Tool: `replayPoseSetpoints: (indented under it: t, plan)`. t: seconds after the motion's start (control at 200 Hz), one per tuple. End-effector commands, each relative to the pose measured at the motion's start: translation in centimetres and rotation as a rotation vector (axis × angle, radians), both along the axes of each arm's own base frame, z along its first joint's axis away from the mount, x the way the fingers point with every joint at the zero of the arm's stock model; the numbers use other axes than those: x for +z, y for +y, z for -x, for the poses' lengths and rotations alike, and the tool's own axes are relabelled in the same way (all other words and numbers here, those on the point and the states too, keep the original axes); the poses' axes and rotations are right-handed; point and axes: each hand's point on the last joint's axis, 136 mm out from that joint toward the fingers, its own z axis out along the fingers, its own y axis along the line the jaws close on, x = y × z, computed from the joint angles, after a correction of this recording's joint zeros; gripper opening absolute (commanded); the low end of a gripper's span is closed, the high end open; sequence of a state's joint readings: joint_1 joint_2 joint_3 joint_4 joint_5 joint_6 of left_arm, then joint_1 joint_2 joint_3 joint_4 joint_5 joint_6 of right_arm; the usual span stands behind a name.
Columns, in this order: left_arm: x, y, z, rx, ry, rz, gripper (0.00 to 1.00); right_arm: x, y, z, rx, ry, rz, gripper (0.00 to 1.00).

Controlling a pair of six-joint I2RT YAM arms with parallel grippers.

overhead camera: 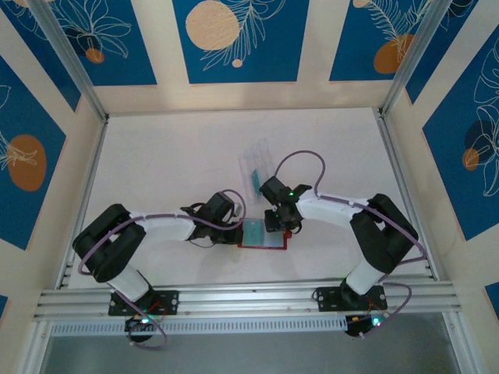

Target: Put the credit cards into the card holder

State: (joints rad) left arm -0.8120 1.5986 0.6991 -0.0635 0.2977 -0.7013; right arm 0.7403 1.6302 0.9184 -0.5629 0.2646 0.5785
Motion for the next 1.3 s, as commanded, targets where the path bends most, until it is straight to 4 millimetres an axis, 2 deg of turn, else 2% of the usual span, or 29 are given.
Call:
replayPoseSetpoints:
  t: [0.0, 0.095, 0.185, 0.34, 0.605, 0.705, 0.83, 0.93, 0.955, 1.06, 1.16, 1.295]
  plan:
    - [-3.7, 2.2, 1.8, 0.008, 0.066, -0.126, 0.06, -0.8, 0.0, 0.2, 0.018, 0.002, 0.048, 0.39]
    - [-3.6, 2.0, 1.6, 0.007, 0.064, -0.124, 0.05, -1.5, -0.1, 0.7, 0.017, 0.012, 0.069, 0.36]
    - [-3.6, 2.0, 1.7, 0.006, 0.065, -0.124, 0.06, -1.8, -0.2, 1.0, 0.016, 0.015, 0.090, 0.29]
    - [-3.7, 2.1, 1.7, 0.005, 0.063, -0.127, 0.06, -1.4, 0.0, 1.1, 0.026, 0.009, 0.093, 0.17]
    - [-4.2, 2.4, 2.0, 0.010, 0.073, -0.135, 0.06, 2.1, 1.1, 0.5, 0.060, -0.065, 0.097, 0.00]
    - [-4.3, 2.5, 2.1, 0.009, 0.075, -0.133, 0.06, 3.3, 1.8, 0.4, 0.081, -0.091, 0.117, 0.00]
    - [-4.3, 2.4, 2.2, 0.009, 0.078, -0.127, 0.06, 4.3, 3.9, 0.5, 0.119, -0.079, 0.062, 0.00]
    - [-4.3, 2.2, 2.2, 0.010, 0.079, -0.121, 0.06, 4.5, 6.0, 0.8, 0.141, -0.039, -0.006, 0.07]
    - [-4.2, 2.1, 2.2, 0.010, 0.078, -0.118, 0.06, 4.5, 6.6, 0.8, 0.146, -0.028, -0.027, 0.12]
    - [-4.0, 1.7, 2.2, 0.011, 0.080, -0.103, 0.06, 4.0, 8.7, 1.0, 0.150, 0.027, -0.109, 0.25]
    - [-3.6, 1.6, 2.2, 0.016, 0.078, -0.088, 0.06, 3.6, 9.9, 1.2, 0.141, 0.071, -0.184, 0.39]
    - [-3.2, 1.8, 2.3, 0.033, 0.085, -0.080, 0.07, 4.2, 10.8, 1.5, 0.135, 0.103, -0.304, 0.49]
